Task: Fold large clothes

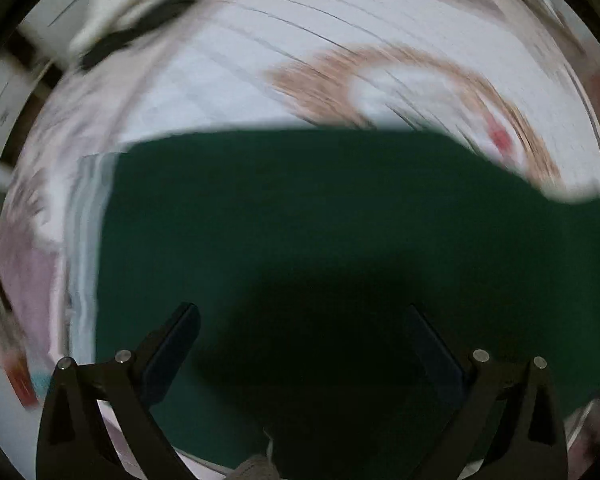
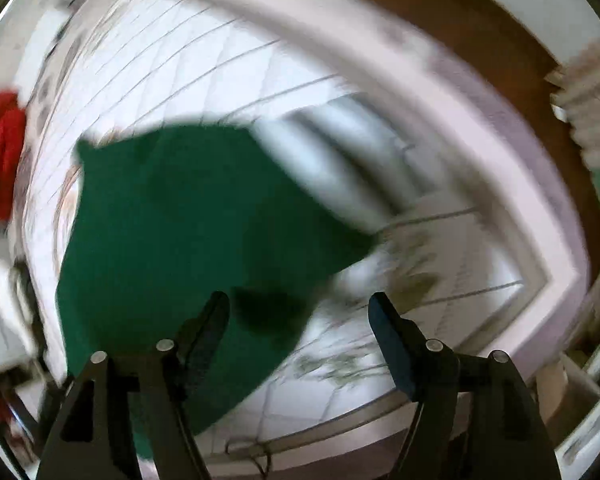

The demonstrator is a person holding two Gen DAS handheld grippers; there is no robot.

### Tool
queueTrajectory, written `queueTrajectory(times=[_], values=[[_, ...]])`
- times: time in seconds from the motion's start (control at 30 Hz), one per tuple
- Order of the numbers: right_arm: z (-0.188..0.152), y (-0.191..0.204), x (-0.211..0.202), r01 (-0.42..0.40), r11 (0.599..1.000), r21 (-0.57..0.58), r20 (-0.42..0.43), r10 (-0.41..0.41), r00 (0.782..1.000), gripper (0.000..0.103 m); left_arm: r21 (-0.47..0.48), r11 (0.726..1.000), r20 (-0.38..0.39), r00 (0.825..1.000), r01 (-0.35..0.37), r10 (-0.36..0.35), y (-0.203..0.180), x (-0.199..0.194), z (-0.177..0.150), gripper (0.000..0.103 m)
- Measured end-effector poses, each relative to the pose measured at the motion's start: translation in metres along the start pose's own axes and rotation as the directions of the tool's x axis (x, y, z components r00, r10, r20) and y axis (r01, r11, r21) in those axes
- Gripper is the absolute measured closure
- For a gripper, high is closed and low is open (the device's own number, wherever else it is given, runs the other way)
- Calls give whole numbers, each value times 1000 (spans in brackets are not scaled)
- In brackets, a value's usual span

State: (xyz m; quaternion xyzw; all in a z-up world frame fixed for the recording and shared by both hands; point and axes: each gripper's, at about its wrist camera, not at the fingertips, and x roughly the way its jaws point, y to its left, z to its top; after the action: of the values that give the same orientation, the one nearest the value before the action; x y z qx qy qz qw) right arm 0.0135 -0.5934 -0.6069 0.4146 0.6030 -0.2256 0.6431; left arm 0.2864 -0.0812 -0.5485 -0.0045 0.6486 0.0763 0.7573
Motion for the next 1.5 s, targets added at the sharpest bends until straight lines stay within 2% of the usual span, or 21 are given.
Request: queueTrajectory(times=[0.03, 0.1, 0.17, 0.23, 0.3, 0.37, 0.4, 0.43, 0.53, 0.57, 0.67, 0.73, 0.77, 0.8, 0.87, 0.9, 0.97, 1.07, 1.17, 1.23, 1.5], values=[[3, -1, -6, -24, 1000, -11, 30, 24, 999, 35, 49, 999, -6, 1000, -16, 16, -20, 9, -6, 0], [9, 10, -20, -16, 996, -90, 111, 26, 993, 58, 104, 992, 3, 998, -66, 66, -44, 20, -11, 0], [19, 31, -26, -19, 984, -179, 154, 47, 987, 59, 100, 992, 16, 997, -78, 77, -45, 25, -10, 0], [35, 63, -17, -116, 964, -240, 104, 144, 984, 59, 67, 997, -2, 999, -43, 43, -38, 26, -7, 0], [46, 91, -9, -155, 947, -282, 70, 181, 981, 60, 33, 999, -28, 1000, -13, 14, -32, 29, -5, 0], [56, 125, 17, -221, 913, -344, -18, 229, 973, 69, 14, 1000, -44, 999, -3, 3, -29, 31, -3, 0], [59, 143, 34, -226, 896, -381, -58, 221, 974, 92, 9, 1000, -50, 999, -1, 2, -28, 32, -2, 0], [64, 160, 55, -198, 886, -419, -78, 182, 980, 96, 5, 1000, -53, 999, -1, 1, -28, 33, -2, 0], [83, 173, 110, -42, 898, -438, -96, 0, 995, 103, -18, 1000, -61, 998, 25, -26, -22, 36, -2, 0], [91, 167, 132, -53, 920, -389, -142, -3, 990, 103, -27, 999, -65, 997, 31, -33, -21, 37, -1, 0], [103, 171, 124, -75, 937, -340, -187, 10, 982, 103, -36, 999, -73, 997, 27, -29, -21, 34, -4, 0], [101, 168, 104, -109, 930, -352, -187, 44, 981, 96, -25, 1000, -58, 998, 9, -10, -23, 25, -4, 0], [98, 163, 92, -125, 927, -352, -185, 62, 981, 86, -13, 1000, -49, 999, 3, -3, -25, 21, -4, 0], [90, 153, 73, -146, 924, -353, -176, 88, 980, 67, 6, 1000, -37, 999, -5, 5, -29, 16, -6, 0], [75, 133, 39, -178, 922, -345, -150, 133, 980, 39, 31, 999, -19, 1000, -15, 15, -35, 10, -8, 0], [68, 119, 23, -189, 925, -330, -125, 155, 980, 32, 46, 999, -20, 1000, -20, 21, -39, 11, -10, 0], [48, 80, -4, -199, 938, -284, -101, 177, 979, 31, 70, 997, -34, 999, -38, 41, -49, 19, -12, 0], [18, 17, -6, -229, 959, -166, -136, 207, 969, 31, 74, 996, -26, 998, -51, 53, -52, 24, -13, 0], [0, -30, 28, -240, 970, -38, -181, 230, 956, 31, 74, 996, -29, 998, -49, 51, -48, 21, -17, 0], [-6, -54, 55, -301, 952, 55, -192, 306, 932, 31, 80, 996, -28, 998, -50, 53, -55, 19, -15, 0], [-3, -29, 86, -493, 869, 40, -107, 495, 862, 24, 87, 995, -23, 998, -51, 53, -61, 17, -19, 0]])
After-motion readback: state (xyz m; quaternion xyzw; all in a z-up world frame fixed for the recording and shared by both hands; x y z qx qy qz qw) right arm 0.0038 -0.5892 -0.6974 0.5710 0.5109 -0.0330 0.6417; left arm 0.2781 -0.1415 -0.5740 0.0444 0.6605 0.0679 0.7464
